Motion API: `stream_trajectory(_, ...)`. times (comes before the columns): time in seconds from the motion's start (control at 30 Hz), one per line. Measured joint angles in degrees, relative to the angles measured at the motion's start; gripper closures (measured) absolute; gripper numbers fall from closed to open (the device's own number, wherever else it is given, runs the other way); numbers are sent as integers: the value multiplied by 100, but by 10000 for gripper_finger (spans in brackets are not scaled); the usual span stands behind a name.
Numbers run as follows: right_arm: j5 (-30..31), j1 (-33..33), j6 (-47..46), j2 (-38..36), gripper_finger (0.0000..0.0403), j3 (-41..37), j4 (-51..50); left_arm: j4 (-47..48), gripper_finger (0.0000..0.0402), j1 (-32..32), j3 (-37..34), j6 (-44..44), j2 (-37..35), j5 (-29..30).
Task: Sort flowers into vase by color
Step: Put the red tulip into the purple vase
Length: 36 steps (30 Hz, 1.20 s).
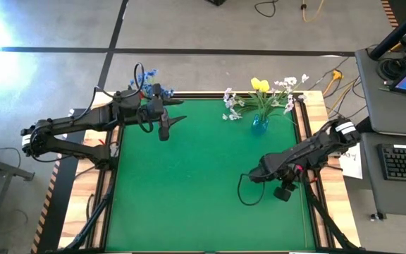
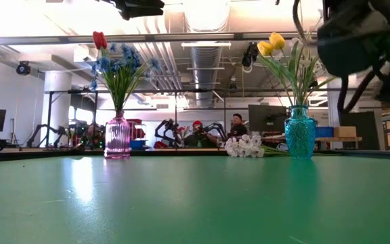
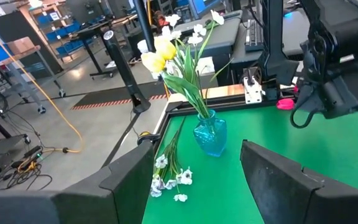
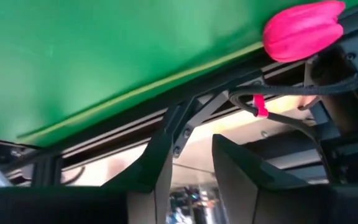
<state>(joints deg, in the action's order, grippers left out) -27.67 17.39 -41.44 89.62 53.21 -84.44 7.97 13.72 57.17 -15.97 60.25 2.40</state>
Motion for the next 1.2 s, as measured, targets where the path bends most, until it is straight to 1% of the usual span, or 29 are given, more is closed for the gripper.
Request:
stream_trajectory(0.27,69,158,798,789,341,-2,133,0,173,1,0,-26,0,0)
stream_trajectory(0.4,167,257,921,1150,359,-2,427,0,173,2,0,-26,0,0)
stream_trajectory(0.57,368,314,925,1554,373,-8,455,0,173,0,1,-135,0,1)
stream_trajectory(0.77,491,408,940,2033,376,-80,524,-2,173,0,2,-149,-2,1)
stream_trajectory(0.97,404,484,940,2532,376,-202,346,-7,173,2,2,-151,0,2)
stream_trajectory(1.07,414,484,1007,2594,376,-217,393,-13,173,2,2,-151,0,3)
stream_trajectory(1.2,431,487,974,2454,376,-244,584,-15,173,2,2,-151,0,3)
